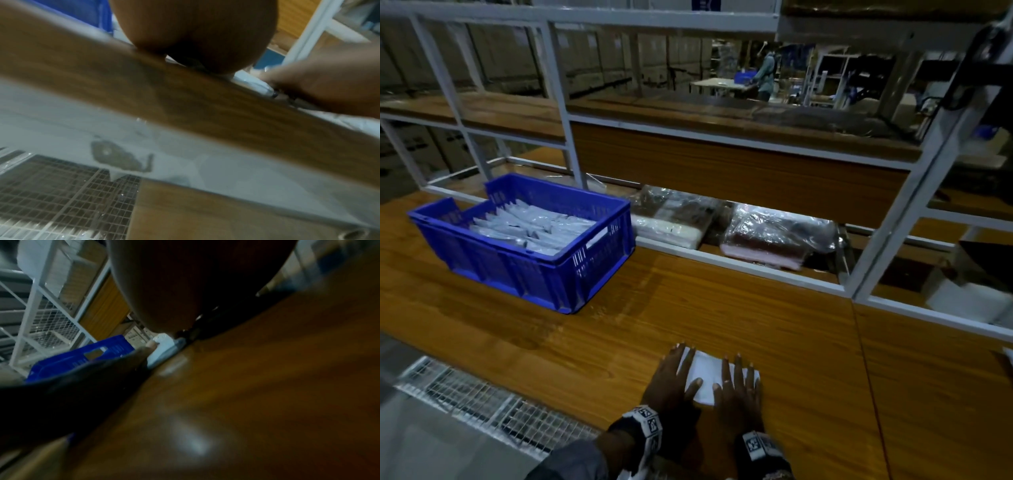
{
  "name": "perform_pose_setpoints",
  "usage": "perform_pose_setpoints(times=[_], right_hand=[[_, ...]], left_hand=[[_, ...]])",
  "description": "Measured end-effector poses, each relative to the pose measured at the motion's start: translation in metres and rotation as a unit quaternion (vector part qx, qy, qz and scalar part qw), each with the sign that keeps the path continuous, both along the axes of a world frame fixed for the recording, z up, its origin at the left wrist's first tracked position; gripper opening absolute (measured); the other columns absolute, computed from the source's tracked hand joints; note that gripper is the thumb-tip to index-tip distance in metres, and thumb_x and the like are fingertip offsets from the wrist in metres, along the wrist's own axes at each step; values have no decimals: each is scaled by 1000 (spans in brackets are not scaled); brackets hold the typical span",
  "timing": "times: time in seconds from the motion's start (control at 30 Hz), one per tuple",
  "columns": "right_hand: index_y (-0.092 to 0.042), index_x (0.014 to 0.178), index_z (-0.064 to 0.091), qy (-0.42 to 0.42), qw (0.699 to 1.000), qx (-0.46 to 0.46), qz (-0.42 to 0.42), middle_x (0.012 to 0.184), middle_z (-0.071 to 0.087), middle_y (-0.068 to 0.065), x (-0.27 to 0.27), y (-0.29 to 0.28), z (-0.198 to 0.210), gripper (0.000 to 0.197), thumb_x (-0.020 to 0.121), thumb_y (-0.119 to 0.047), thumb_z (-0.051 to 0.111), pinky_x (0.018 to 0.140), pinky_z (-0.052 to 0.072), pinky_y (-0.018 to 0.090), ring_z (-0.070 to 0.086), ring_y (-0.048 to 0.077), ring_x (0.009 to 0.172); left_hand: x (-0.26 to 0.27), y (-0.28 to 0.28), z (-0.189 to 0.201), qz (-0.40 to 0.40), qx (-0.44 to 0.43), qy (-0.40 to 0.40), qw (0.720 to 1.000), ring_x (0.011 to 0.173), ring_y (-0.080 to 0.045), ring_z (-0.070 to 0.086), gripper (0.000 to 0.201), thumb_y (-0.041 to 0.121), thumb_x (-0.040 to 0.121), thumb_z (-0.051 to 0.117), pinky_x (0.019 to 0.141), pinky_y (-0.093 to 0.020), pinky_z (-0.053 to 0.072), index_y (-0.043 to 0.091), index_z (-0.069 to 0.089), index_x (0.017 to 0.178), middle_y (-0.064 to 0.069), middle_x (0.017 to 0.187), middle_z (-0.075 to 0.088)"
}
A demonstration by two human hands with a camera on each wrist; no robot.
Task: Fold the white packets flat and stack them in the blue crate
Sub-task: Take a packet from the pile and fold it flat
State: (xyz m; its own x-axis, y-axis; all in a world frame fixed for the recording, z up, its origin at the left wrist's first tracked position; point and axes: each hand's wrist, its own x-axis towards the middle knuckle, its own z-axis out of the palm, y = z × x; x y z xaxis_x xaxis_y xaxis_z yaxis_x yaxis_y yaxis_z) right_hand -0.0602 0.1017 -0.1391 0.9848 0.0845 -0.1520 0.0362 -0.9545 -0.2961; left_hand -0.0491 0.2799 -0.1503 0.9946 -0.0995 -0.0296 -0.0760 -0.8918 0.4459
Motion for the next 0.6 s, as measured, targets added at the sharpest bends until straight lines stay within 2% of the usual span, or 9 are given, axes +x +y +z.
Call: perform_pose_setpoints(times=[0.1, 0.2, 0.27, 0.33, 0.37, 0.43, 0.5, 0.53, 0.6], right_hand=[[-18, 149, 48, 43, 999, -6, -4, 157, 38, 17, -3, 2, 10, 69, 97, -50, 17, 119, 23, 55, 42, 45, 139], [-17, 141, 55, 61, 997, 31, 25, 150, 48, 17, 6, 1, -5, 64, 103, -47, 13, 117, 8, 50, 53, 45, 128], [-17, 147, 45, 57, 996, 53, 42, 153, 42, 16, 4, -3, 1, 64, 102, -51, 14, 117, 3, 47, 51, 47, 130], [-18, 158, 14, 22, 997, 50, 56, 163, 24, 15, 9, -8, 15, 79, 96, -67, 11, 120, 0, 46, 35, 46, 144], [-22, 159, -2, 50, 996, 36, 67, 167, 6, 11, 14, -11, 21, 91, 90, -78, 15, 122, -4, 46, 14, 41, 152], [-28, 159, -13, 106, 989, 30, 100, 163, -21, -2, 21, -21, 24, 123, 67, -99, 28, 121, -9, 51, -14, 32, 154], [-32, 159, -12, 97, 985, 26, 143, 159, -25, -8, 22, -26, 29, 147, 37, -110, 10, 121, -8, 55, -17, 27, 153], [-33, 158, -13, 89, 983, 27, 159, 159, -24, -9, 20, -26, 32, 151, 30, -111, 3, 121, -7, 55, -18, 24, 153], [-31, 156, -15, 70, 980, 31, 183, 159, -19, -12, 21, -31, 25, 140, 44, -110, 10, 122, -2, 54, -16, 15, 149]], left_hand=[[-4, 5, -4, -28, 39, -29, 998, 129, -35, 57, 70, 61, 105, 23, 95, -51, 53, 10, 45, 149, -19, 145, 54], [5, 7, 1, -56, 41, 27, 997, 127, -35, 59, 70, 61, 106, 23, 92, -53, 56, 9, 48, 146, -18, 144, 55], [5, 7, 12, -70, 51, 28, 996, 140, -34, 47, 81, 68, 102, 17, 103, -53, 49, 9, 41, 152, -15, 154, 45], [0, 7, 24, -68, 60, 28, 995, 155, -26, 15, 90, 76, 94, 9, 124, -49, 19, 17, 17, 161, -6, 167, 16], [-3, 7, 31, -64, 61, 44, 995, 156, -21, 3, 87, 76, 94, 10, 126, -47, 7, 21, 8, 162, -1, 169, 6], [-7, 10, 44, -79, 68, 41, 994, 155, -16, -7, 85, 77, 96, 22, 126, -49, -1, 28, -2, 162, 6, 169, -3], [-13, 16, 54, -114, 61, 45, 991, 154, -13, -11, 94, 84, 90, 30, 125, -50, -6, 34, -5, 161, 11, 169, -6], [-14, 20, 55, -140, 59, 50, 987, 154, -12, -12, 98, 87, 87, 33, 124, -49, -8, 36, -6, 160, 13, 168, -8], [-16, 26, 54, -170, 71, 64, 981, 154, -14, -11, 104, 86, 84, 42, 122, -48, -8, 36, -7, 160, 12, 168, -9]])
